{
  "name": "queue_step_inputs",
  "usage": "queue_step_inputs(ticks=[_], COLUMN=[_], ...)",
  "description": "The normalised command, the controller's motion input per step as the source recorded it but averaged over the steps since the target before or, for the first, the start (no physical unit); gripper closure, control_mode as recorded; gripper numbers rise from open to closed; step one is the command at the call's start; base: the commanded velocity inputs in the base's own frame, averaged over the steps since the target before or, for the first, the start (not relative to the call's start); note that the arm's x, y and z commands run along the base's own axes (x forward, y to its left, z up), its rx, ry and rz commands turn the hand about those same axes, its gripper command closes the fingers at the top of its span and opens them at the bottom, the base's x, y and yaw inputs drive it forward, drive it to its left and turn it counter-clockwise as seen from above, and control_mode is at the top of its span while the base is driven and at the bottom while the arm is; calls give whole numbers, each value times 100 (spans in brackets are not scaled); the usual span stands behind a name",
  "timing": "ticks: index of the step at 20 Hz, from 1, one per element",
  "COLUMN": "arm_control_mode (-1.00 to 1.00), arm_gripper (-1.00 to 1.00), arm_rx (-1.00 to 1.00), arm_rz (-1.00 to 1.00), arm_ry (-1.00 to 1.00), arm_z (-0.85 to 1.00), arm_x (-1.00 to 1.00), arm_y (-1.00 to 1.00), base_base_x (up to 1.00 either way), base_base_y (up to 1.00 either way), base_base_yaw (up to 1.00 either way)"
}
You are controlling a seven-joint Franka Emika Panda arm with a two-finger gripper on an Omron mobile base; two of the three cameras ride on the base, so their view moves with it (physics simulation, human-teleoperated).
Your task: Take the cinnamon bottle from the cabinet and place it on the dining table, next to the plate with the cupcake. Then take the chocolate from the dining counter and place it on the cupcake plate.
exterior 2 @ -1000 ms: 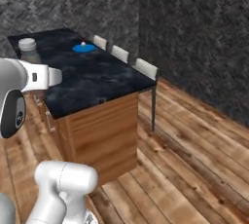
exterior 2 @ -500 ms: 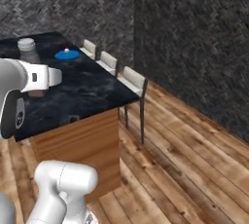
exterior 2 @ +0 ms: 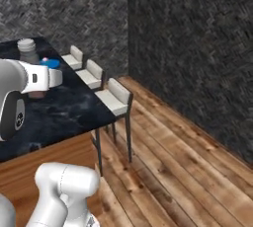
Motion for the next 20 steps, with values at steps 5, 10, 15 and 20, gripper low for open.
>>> queue_step_inputs(ticks=[5,10,15,20], arm_control_mode=[100,100,100,100], arm_gripper=[100,100,100,100], arm_rx=[0,0,0,0], arm_rz=[0,0,0,0], arm_ry=[0,0,0,0], arm_z=[0,0,0,0], arm_x=[0,0,0,0], arm_y=[0,0,0,0], base_base_x=[73,70,66,65], base_base_y=[-37,-39,-40,-40], base_base_yaw=[12,12,14,14])
